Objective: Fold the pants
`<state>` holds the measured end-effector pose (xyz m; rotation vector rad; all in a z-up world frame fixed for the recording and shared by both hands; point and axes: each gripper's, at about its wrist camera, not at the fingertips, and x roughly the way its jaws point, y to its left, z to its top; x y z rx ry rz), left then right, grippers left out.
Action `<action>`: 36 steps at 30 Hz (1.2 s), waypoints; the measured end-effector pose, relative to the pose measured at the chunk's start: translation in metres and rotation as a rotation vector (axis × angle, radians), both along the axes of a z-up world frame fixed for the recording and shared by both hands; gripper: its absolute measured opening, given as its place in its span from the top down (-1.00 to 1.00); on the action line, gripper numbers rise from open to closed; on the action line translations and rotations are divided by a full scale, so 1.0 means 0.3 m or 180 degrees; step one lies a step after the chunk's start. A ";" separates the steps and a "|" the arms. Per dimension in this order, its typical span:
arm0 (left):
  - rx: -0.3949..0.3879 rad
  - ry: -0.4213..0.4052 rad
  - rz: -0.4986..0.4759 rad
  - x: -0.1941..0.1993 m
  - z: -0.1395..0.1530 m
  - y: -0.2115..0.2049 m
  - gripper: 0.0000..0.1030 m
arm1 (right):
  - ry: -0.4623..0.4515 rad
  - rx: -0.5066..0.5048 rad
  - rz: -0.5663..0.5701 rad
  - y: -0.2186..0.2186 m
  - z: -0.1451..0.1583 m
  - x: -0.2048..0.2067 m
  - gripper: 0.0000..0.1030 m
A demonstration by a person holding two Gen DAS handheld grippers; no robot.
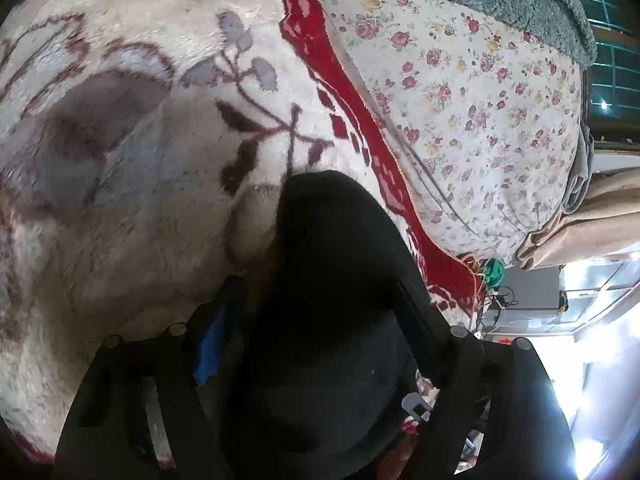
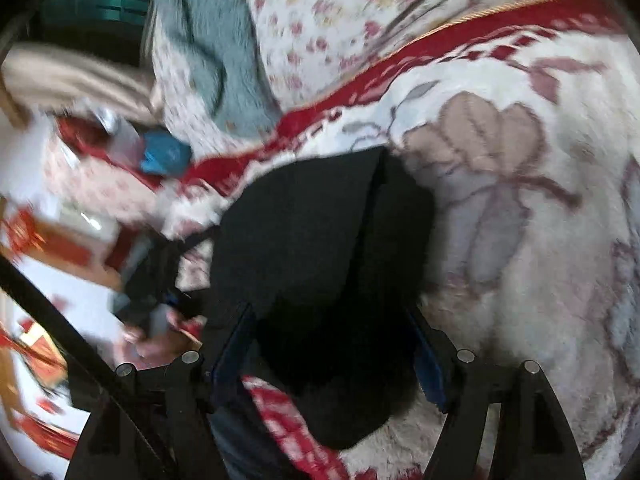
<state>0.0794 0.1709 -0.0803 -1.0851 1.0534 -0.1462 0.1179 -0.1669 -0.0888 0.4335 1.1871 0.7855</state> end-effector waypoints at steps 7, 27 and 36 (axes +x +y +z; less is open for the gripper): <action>0.0654 -0.0248 -0.0364 -0.009 0.080 -0.080 0.33 | -0.0250 0.0023 -0.0169 -0.050 -0.008 -0.045 0.20; 0.1041 -0.0545 -0.0682 0.084 0.030 -0.409 -0.14 | -0.0330 -0.0154 -0.0472 -0.378 0.019 0.064 -0.04; 0.2014 -0.0820 -0.0586 -0.009 0.293 -0.422 -0.23 | -0.0778 -0.0115 -0.0720 -0.511 0.208 -0.025 -0.14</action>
